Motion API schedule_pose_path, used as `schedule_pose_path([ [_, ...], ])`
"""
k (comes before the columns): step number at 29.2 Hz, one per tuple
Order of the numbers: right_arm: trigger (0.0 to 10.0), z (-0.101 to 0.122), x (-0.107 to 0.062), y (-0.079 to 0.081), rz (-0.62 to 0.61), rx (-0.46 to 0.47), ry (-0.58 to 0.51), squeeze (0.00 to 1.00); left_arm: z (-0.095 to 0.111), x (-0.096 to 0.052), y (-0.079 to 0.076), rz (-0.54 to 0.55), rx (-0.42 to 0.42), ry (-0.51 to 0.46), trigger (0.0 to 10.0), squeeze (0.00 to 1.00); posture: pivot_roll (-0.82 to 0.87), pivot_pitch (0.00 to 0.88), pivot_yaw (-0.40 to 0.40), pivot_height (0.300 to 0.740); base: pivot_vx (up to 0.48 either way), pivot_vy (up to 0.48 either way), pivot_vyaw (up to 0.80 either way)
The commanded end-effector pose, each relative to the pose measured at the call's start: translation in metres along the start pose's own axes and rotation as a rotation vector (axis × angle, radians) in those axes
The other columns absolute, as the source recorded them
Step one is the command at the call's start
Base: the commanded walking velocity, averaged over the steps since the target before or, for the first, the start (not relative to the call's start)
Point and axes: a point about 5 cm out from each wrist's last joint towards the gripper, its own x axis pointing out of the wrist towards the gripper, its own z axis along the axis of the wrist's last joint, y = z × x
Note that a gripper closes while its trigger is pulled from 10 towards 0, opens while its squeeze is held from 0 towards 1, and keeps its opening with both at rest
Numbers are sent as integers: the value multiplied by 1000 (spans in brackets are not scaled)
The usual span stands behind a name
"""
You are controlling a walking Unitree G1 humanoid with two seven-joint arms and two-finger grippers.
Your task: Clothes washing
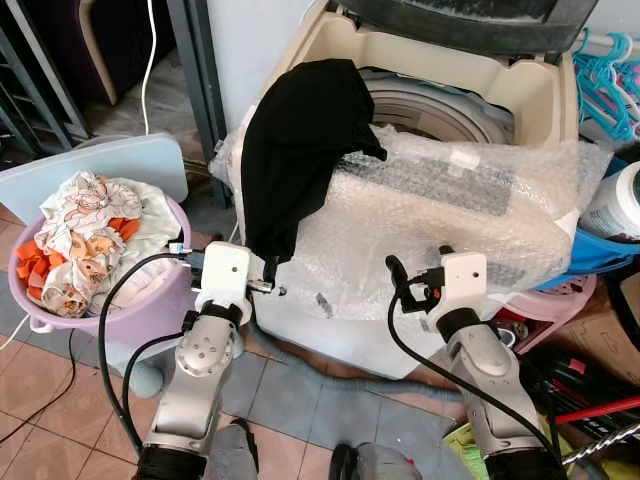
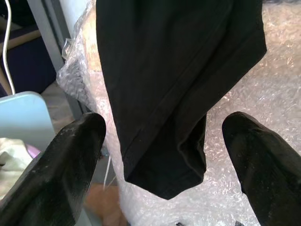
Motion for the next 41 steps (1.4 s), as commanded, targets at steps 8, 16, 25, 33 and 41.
schedule_pose_path([
  [8, 10000, 7, 1, 8, -38, 7, -35, 0, 17, 26, 22, 129, 33, -82, 10000, 0, 37, 117, -3, 740, 0, 0, 0],
  [16, 10000, 4, -2, 1, -61, 12, -23, 0, 22, 36, 69, 341, 59, -86, 10000, 0, 24, 85, -24, 740, 0, 0, 0],
  [25, 10000, 1, -3, -2, -53, -5, -11, 0, 19, 13, 91, 347, 29, -81, 10000, 0, 42, 87, -36, 740, 0, 0, 0],
  [33, 10000, 2, -7, -9, -63, -18, -10, 0, 32, -32, 149, 569, 129, -90, 10000, 0, 47, 93, -38, 740, 0, 0, 0],
  [41, 10000, 3, 2, -5, -26, -21, -11, 0, 28, -46, 154, 542, 175, -39, 10000, 0, 91, 105, -57, 740, 0, 0, 0],
])
